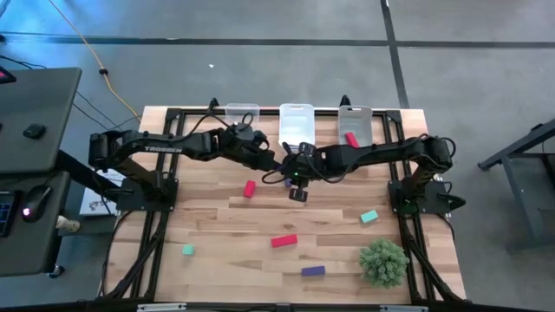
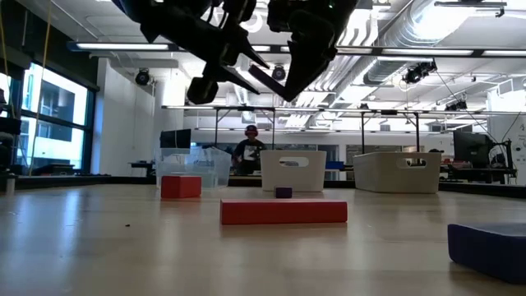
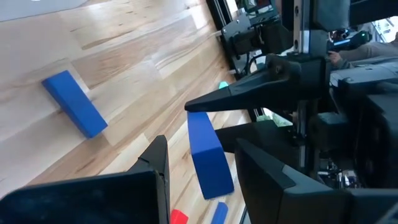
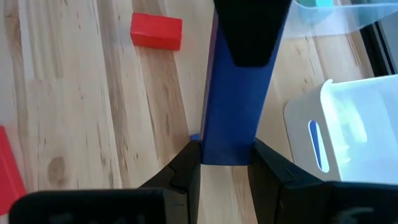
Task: Sort & place blocks by color
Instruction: Put the violet block into the white bin
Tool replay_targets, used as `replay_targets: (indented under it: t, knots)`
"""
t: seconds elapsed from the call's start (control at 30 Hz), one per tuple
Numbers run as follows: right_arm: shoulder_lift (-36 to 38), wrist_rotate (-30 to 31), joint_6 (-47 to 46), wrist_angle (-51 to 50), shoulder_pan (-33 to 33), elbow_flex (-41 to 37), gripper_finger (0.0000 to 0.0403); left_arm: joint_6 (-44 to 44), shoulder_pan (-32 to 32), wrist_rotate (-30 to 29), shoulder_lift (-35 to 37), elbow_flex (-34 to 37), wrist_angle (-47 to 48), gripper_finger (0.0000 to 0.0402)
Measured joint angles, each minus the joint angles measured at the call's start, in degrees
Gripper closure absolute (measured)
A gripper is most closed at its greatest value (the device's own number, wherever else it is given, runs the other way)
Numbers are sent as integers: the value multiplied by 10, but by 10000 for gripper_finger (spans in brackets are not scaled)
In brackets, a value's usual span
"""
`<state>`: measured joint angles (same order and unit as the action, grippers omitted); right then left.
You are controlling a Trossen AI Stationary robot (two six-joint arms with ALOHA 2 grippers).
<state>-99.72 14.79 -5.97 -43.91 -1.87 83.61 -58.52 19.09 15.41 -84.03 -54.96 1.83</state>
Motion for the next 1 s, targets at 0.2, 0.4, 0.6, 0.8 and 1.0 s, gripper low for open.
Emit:
replay_targets:
  t: [0.2, 0.4, 0.6, 0.8, 1.0]
  knots:
    - [0, 0, -5, -5, 0, 0, 325, 3, 0, 0, 0, 0, 0, 332]
    - [0, 0, -6, -5, 0, 0, 325, 28, -1, 0, 0, 0, -1, 381]
    - [0, 2, -7, -5, 0, 0, 325, 47, -1, 0, 0, 0, -1, 398]
    - [0, 3, -7, -5, 0, 0, 315, 71, -1, -5, 0, 0, -1, 401]
    - [0, 0, -6, -5, 0, 0, 280, 85, -1, -7, 0, 0, -15, 401]
